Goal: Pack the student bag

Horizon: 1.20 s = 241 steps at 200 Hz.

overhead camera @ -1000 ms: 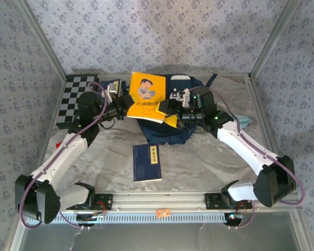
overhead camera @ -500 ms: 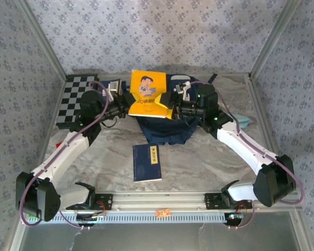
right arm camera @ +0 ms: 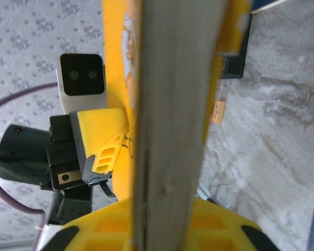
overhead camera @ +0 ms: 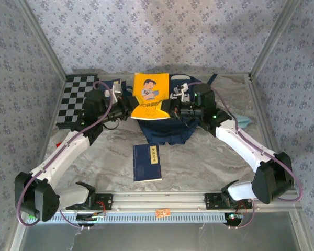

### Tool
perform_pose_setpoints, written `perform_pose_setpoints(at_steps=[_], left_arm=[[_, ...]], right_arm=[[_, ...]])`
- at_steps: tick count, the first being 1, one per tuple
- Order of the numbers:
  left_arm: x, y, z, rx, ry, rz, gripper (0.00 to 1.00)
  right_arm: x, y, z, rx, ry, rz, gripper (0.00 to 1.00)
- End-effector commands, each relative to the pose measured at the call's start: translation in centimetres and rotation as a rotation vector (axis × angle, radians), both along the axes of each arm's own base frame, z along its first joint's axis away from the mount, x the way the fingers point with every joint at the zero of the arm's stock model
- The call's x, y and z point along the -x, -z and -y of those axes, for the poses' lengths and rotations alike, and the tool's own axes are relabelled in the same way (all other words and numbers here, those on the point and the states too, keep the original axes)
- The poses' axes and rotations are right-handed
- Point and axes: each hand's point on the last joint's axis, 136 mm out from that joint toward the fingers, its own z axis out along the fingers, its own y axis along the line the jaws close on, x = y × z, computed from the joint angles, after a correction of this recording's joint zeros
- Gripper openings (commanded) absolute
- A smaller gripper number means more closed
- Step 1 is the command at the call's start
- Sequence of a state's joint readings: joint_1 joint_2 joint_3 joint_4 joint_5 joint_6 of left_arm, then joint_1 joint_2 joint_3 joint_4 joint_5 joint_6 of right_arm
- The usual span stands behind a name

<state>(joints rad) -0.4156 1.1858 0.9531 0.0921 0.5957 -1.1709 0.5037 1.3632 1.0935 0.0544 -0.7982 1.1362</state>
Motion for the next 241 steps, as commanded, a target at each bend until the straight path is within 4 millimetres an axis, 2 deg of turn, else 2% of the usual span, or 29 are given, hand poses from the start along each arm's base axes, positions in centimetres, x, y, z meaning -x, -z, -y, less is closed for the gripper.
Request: perform_pose_setpoints(at_steps=[1, 5, 23, 37, 68, 97, 149, 185, 241], left_arm=[[0.8, -2.4, 0.2, -0.037, 0.028, 0.119, 0.00], [0.9, -2.2, 0.3, -0.049, 0.032, 0.125, 0.02], [1.2, -1.2, 0.4, -0.152, 0.053, 0.154, 0.26], [1.4, 0.6, -0.1, -0.292, 0.056, 0.160, 0.40], [1.7, 4.7, -0.2, -0.580, 0.121, 0.245, 0.58], [1.4, 7.8, 0.9, -0.798, 0.218, 0.356, 0.66], [1.4, 11.9, 6.1, -1.023, 0.439, 0.561, 0.79], [1.1, 14.8, 8.9, -1.138, 0.563, 0.625, 0.84], [0.0, 16.9, 11.3, -1.184, 0.658, 0.684, 0.85]], right_arm=[[0.1, -1.0, 0.9, 0.036, 0.008, 0.067, 0.00], [0.1, -0.8, 1.1, 0.047, 0.012, 0.067, 0.00], [0.0, 0.2, 2.5, 0.120, 0.049, 0.064, 0.00], [0.3, 0.9, 3.7, 0.182, 0.067, 0.074, 0.00], [0.9, 4.2, 7.5, 0.342, 0.139, 0.016, 0.00], [2.1, 6.1, 10.2, 0.385, 0.175, -0.034, 0.00], [5.0, 9.5, 14.5, 0.477, 0.215, -0.165, 0.00], [5.8, 10.3, 16.9, 0.467, 0.272, -0.216, 0.00], [5.7, 10.7, 19.3, 0.433, 0.353, -0.272, 0.00]])
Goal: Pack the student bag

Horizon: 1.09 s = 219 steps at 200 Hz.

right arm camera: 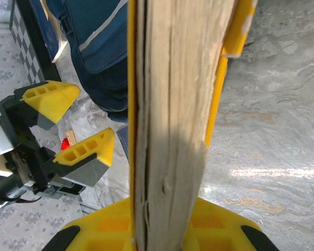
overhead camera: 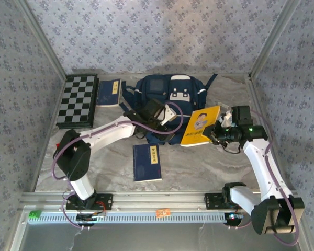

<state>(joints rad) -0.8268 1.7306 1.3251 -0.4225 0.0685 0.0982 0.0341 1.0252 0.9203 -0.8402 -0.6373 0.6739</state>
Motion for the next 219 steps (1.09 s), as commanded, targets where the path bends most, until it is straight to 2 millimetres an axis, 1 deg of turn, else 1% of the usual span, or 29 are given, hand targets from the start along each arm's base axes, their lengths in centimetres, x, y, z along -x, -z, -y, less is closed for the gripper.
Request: perform_pose_setpoints(at_steps=[1, 25, 31, 50, 54, 74, 82, 83, 94, 123, 139, 157, 174, 191, 206, 210, 219], left_arm=[[-0.9, -0.3, 0.9, -0.042, 0.066, 0.062, 0.85], [-2.2, 1.0, 1.3, -0.098, 0.074, 0.086, 0.85], [-2.5, 1.0, 1.4, -0.107, 0.070, 0.095, 0.85], [-3.1, 1.8, 2.1, -0.125, 0.088, 0.088, 0.85], [-3.2, 1.7, 2.3, -0.121, 0.090, 0.092, 0.85], [-3.7, 2.3, 2.8, -0.136, 0.105, 0.086, 0.82], [-3.1, 2.3, 3.0, -0.140, 0.119, 0.044, 0.81], [-3.3, 2.0, 3.2, -0.131, 0.119, 0.048, 0.81], [-2.2, 1.8, 3.5, -0.112, 0.142, -0.009, 0.79], [0.4, 0.4, 4.7, -0.004, 0.192, -0.129, 0.74], [1.5, 0.5, 5.0, 0.023, 0.209, -0.193, 0.71], [1.7, 1.1, 5.2, 0.024, 0.217, -0.222, 0.68], [1.2, 1.9, 5.3, -0.004, 0.211, -0.221, 0.64], [-0.1, 2.4, 5.2, -0.036, 0.174, -0.195, 0.59], [-1.4, 2.5, 5.4, -0.041, 0.151, -0.182, 0.53], [-1.5, 2.8, 5.0, -0.061, 0.139, -0.195, 0.51], [-2.0, 3.0, 4.7, -0.079, 0.122, -0.193, 0.50]], right_arm=[[0.2, -0.9, 0.2, -0.036, -0.014, 0.036, 0.00], [0.0, -1.0, 0.6, -0.043, 0.005, 0.037, 0.00], [0.0, -1.0, 0.7, -0.046, 0.008, 0.037, 0.00], [-0.1, -1.1, 0.8, -0.050, 0.012, 0.041, 0.00], [-0.1, -1.1, 0.8, -0.050, 0.011, 0.041, 0.00], [-0.1, -1.0, 0.8, -0.056, 0.015, 0.038, 0.00], [-0.1, -1.1, 0.8, -0.061, 0.014, 0.038, 0.00], [-0.1, -1.1, 0.8, -0.061, 0.014, 0.038, 0.00], [0.0, -1.1, 0.9, -0.061, 0.018, 0.034, 0.00], [0.0, -0.8, 1.1, -0.068, 0.029, 0.029, 0.00], [0.0, -0.8, 1.3, -0.073, 0.034, 0.027, 0.00], [0.0, -0.8, 1.5, -0.076, 0.045, 0.023, 0.00], [0.0, -0.7, 1.7, -0.078, 0.053, 0.021, 0.00], [0.0, -0.7, 1.8, -0.079, 0.058, 0.021, 0.00], [0.0, -0.6, 1.8, -0.082, 0.059, 0.021, 0.00], [0.0, -0.6, 1.8, -0.083, 0.060, 0.019, 0.00], [0.0, -0.6, 1.9, -0.084, 0.063, 0.020, 0.00]])
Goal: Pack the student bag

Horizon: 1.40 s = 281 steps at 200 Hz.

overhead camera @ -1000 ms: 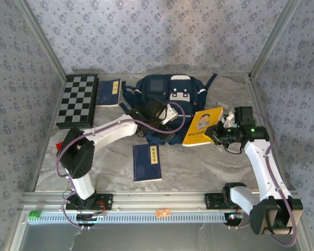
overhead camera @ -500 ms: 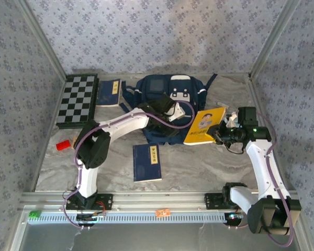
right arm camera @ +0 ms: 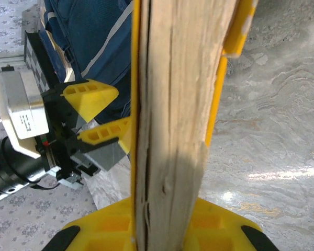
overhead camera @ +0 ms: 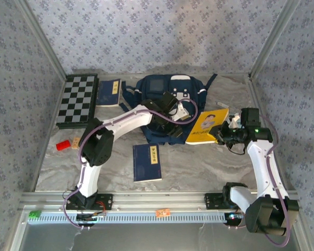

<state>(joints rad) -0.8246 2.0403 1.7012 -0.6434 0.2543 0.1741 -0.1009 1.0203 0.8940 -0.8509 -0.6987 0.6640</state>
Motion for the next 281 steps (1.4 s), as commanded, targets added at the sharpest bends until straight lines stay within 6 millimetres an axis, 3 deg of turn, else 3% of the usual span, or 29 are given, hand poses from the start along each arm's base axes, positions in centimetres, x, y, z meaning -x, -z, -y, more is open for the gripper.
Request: perform_pose_setpoints(at_steps=[1, 61, 136, 175, 196, 254, 281], left_arm=[[-1.2, 0.5, -0.7, -0.057, -0.037, -0.006, 0.50], [-2.7, 0.7, -1.4, -0.082, -0.074, 0.023, 0.37], [-0.9, 3.1, -0.5, -0.084, -0.018, -0.057, 0.32], [-1.1, 3.9, -0.6, -0.098, -0.016, -0.074, 0.14], [-1.6, 2.7, -0.7, -0.081, -0.035, -0.060, 0.00], [-4.2, -7.4, -1.0, 0.091, -0.176, 0.125, 0.00], [-4.8, -9.5, -1.5, 0.112, -0.215, 0.182, 0.00]], right_arm=[[0.5, -1.0, -0.5, -0.033, -0.032, 0.046, 0.00], [0.3, -0.9, -0.2, -0.036, -0.022, 0.047, 0.00], [0.0, -1.0, -0.2, -0.039, -0.021, 0.058, 0.00], [-0.2, -1.3, -0.1, -0.042, -0.020, 0.071, 0.00], [-0.1, -1.4, -0.1, -0.039, -0.019, 0.068, 0.00], [-0.4, -2.2, -0.3, -0.047, -0.028, 0.089, 0.00], [-0.1, -2.7, -0.9, -0.081, -0.052, 0.090, 0.00]])
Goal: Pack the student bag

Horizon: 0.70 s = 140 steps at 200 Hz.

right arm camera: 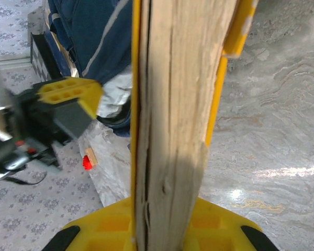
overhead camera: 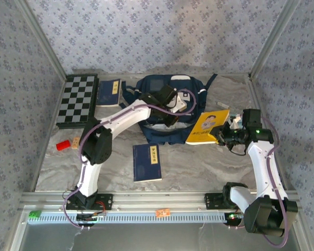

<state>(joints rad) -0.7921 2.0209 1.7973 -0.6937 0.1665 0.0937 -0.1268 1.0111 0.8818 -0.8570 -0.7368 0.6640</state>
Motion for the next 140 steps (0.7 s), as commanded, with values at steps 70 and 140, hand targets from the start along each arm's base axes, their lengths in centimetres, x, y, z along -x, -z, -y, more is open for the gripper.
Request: perform_pose_setpoints(at_steps=[70, 140], left_arm=[[-1.1, -6.4, 0.0, 0.124, -0.080, 0.109, 0.00], [1.4, -2.8, -0.2, 0.082, 0.001, 0.007, 0.00]], right_arm=[[-3.7, -2.4, -5.4, -0.133, -0.189, 0.150, 0.00], [-6.4, -4.2, -6.4, -0.138, -0.206, 0.250, 0.00]])
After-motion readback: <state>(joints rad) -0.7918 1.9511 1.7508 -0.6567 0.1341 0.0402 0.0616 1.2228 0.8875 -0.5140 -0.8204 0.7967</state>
